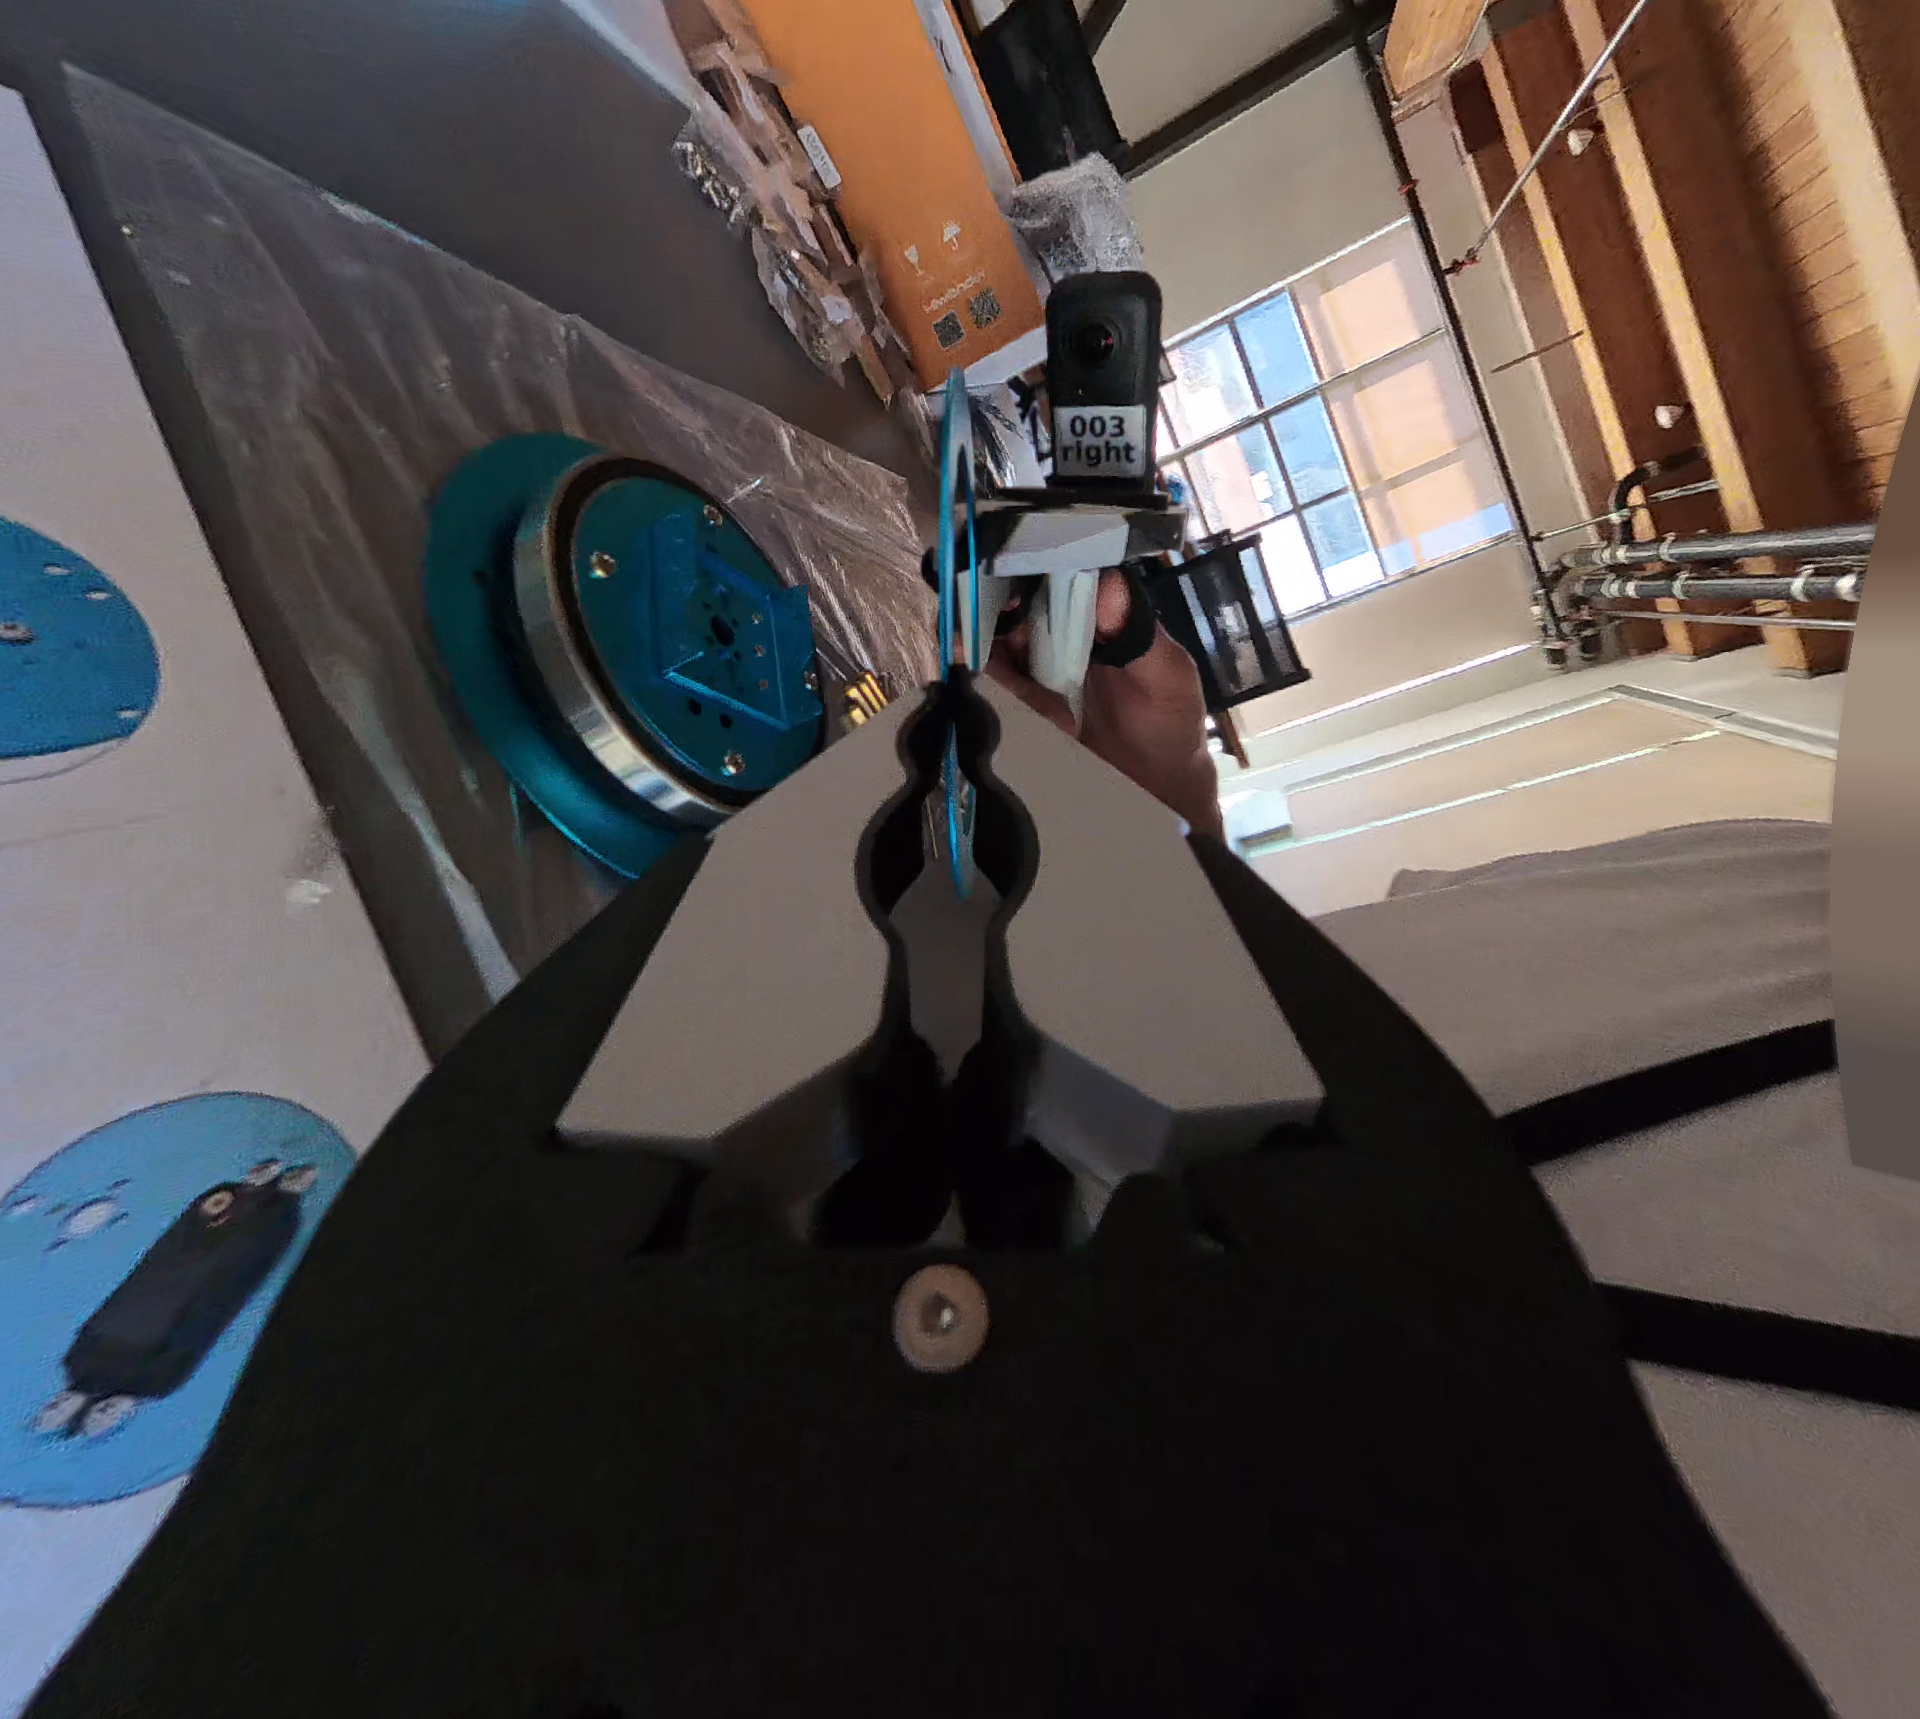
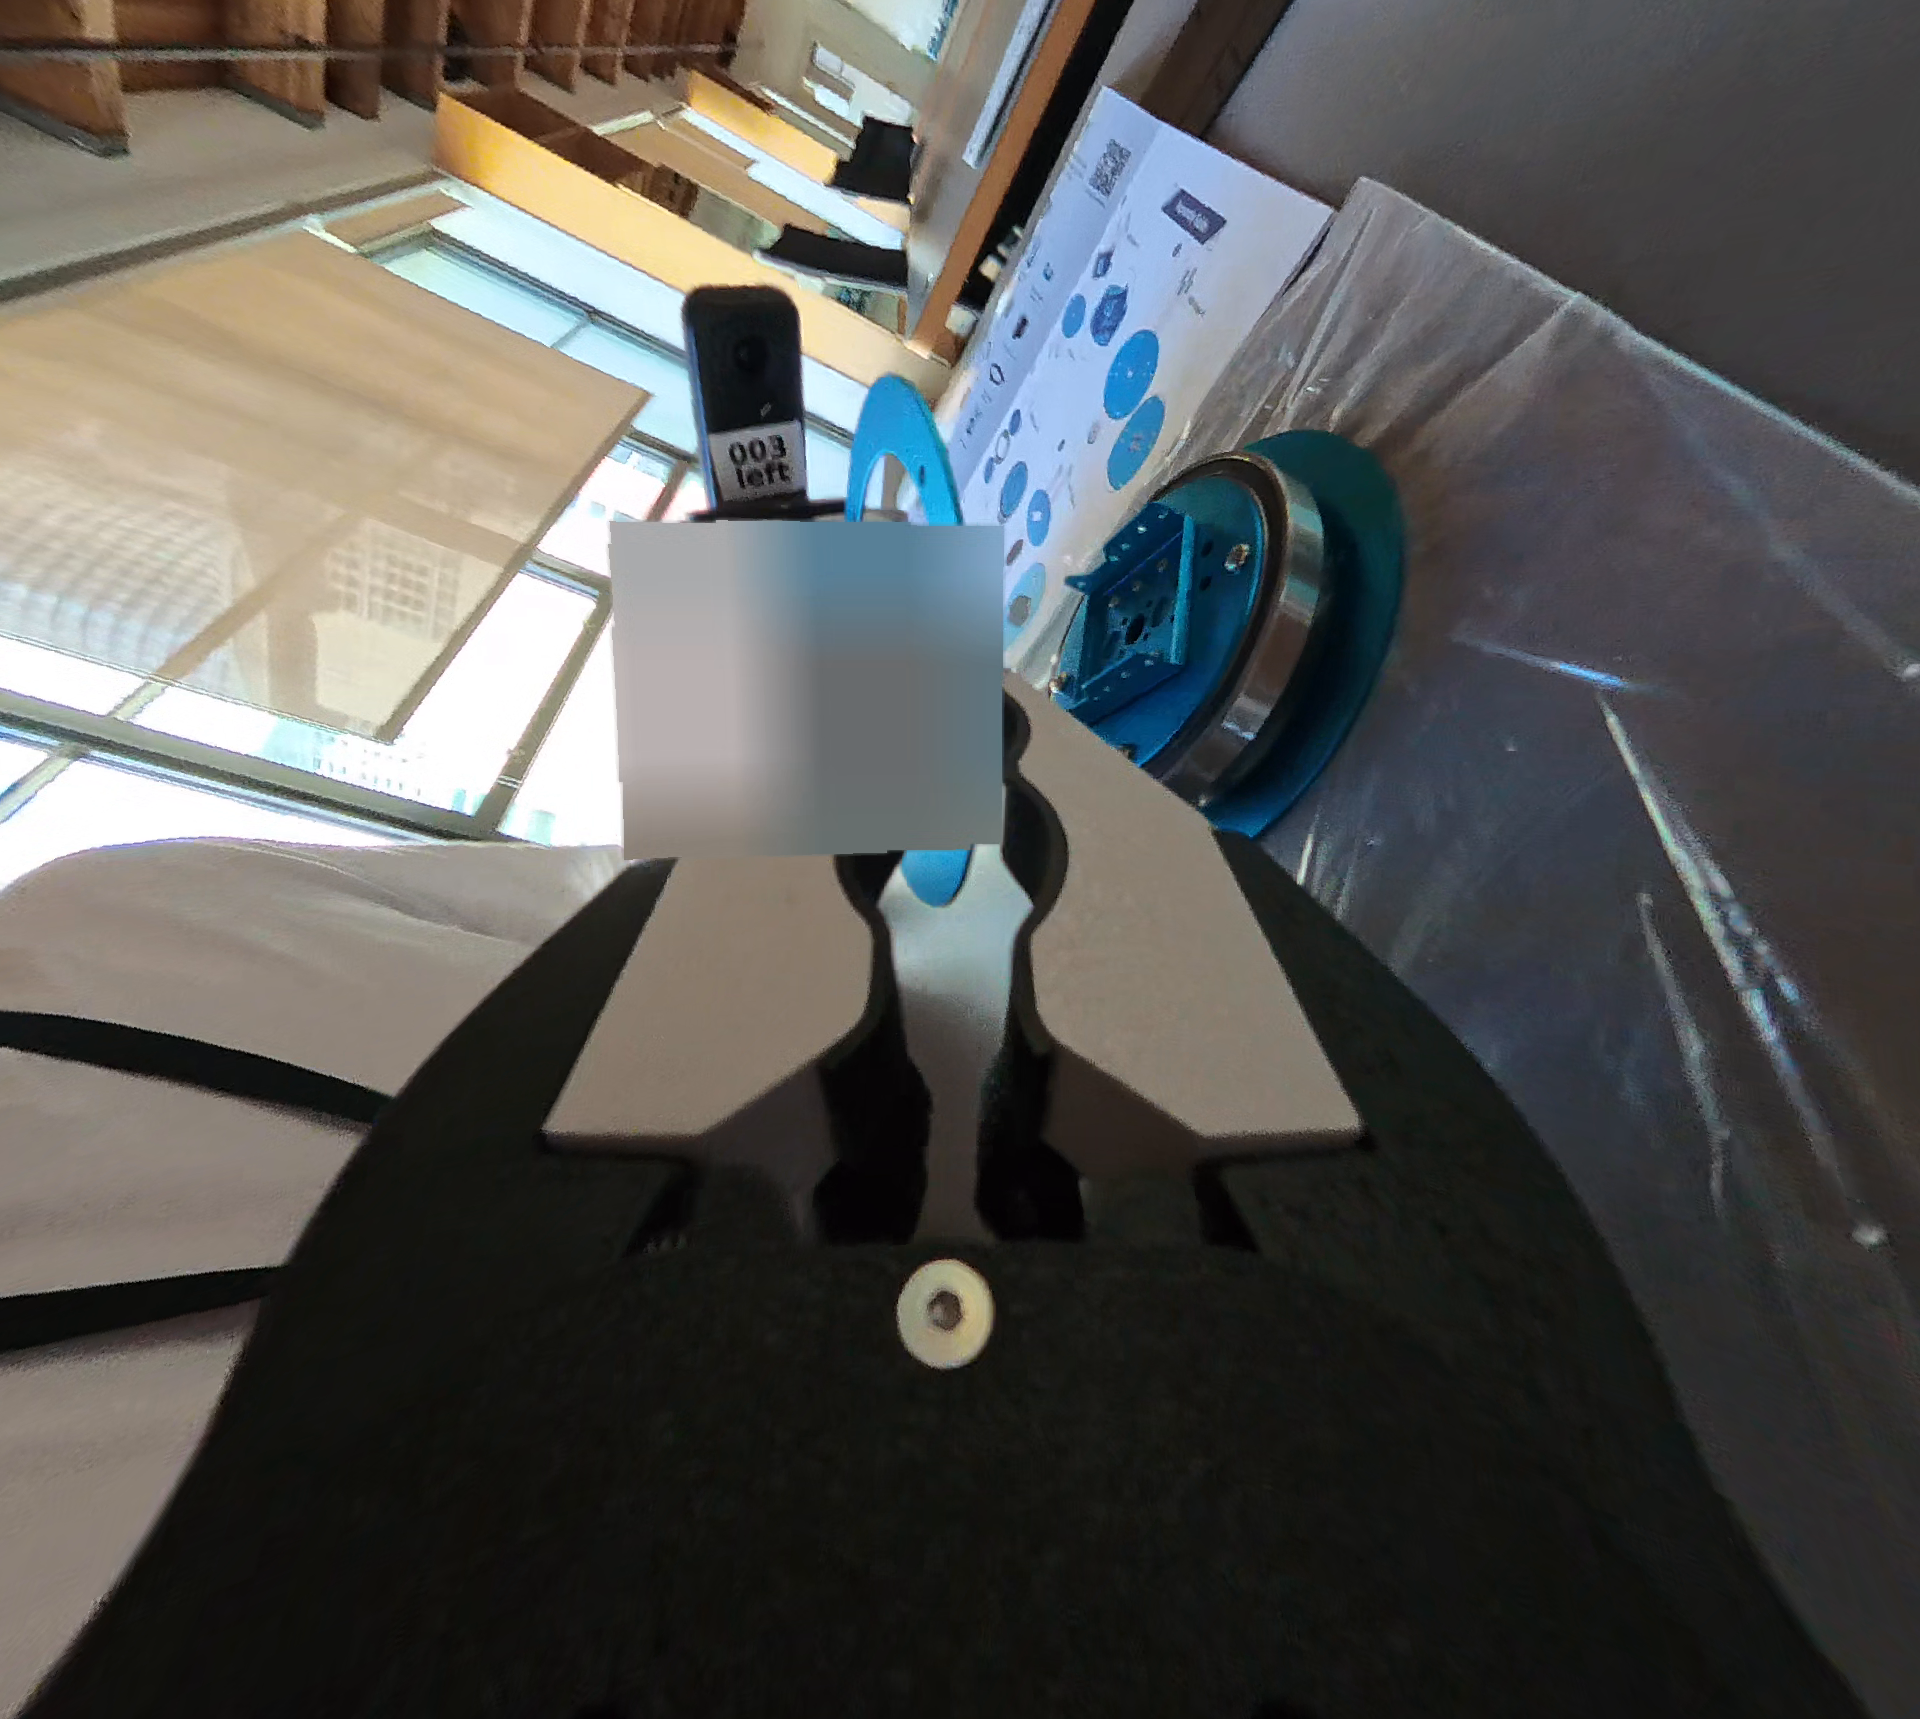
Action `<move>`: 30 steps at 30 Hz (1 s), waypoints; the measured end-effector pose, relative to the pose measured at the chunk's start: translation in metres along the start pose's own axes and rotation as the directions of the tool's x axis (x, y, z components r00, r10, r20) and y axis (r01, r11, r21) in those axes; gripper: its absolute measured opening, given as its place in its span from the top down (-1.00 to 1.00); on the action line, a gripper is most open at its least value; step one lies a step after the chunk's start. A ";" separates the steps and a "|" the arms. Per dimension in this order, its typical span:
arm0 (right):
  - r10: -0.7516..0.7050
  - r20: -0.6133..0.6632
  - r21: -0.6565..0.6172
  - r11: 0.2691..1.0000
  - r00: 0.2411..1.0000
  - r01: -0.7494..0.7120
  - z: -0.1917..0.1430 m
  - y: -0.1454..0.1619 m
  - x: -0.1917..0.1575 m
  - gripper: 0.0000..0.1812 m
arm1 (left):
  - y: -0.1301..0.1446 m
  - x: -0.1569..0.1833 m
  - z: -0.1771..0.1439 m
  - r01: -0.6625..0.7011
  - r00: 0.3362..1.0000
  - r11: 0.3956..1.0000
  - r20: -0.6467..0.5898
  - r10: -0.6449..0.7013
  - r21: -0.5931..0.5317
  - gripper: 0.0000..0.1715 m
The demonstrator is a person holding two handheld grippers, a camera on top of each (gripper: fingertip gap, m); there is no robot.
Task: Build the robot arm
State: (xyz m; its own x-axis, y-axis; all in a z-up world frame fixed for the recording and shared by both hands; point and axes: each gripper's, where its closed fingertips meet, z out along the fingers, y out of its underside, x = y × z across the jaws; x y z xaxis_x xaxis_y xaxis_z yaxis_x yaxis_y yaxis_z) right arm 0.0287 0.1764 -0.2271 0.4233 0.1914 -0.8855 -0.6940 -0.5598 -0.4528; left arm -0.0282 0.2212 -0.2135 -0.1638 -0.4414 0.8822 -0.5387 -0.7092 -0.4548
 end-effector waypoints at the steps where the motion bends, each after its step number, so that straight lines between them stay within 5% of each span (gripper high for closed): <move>1: -0.017 -0.021 -0.021 1.000 1.000 0.017 0.001 0.000 0.003 0.96 | -0.002 -0.002 -0.001 0.035 0.999 0.999 -0.021 -0.035 -0.016 1.00; 7: -0.019 -0.087 -0.038 0.999 0.996 0.016 -0.003 -0.004 0.022 0.96 | -0.012 -0.025 0.007 0.133 0.991 0.987 -0.019 -0.135 -0.090 1.00; 12: 0.023 -0.133 -0.085 0.996 0.991 -0.034 -0.001 0.004 0.039 0.99 | -0.020 -0.061 0.008 -0.077 0.969 0.991 0.227 0.100 -0.107 0.93; 18: -0.004 -0.222 -0.131 0.991 0.975 -0.025 -0.003 0.004 0.054 0.94 | -0.018 -0.077 0.003 -0.187 0.899 0.967 0.367 0.240 -0.174 0.96; 30: -0.106 -0.317 -0.177 0.983 0.942 0.051 -0.001 0.009 0.062 0.90 | -0.014 -0.086 -0.001 -0.261 0.830 0.937 0.442 0.340 -0.231 0.93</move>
State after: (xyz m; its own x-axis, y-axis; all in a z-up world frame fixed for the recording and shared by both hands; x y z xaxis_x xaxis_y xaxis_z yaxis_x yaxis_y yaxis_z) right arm 0.0494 0.1825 -0.2864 0.6572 -0.0161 -0.7535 -0.5574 -0.6833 -0.4716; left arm -0.0076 0.2700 -0.2829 0.0466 -0.8506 0.5238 -0.6532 -0.4227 -0.6282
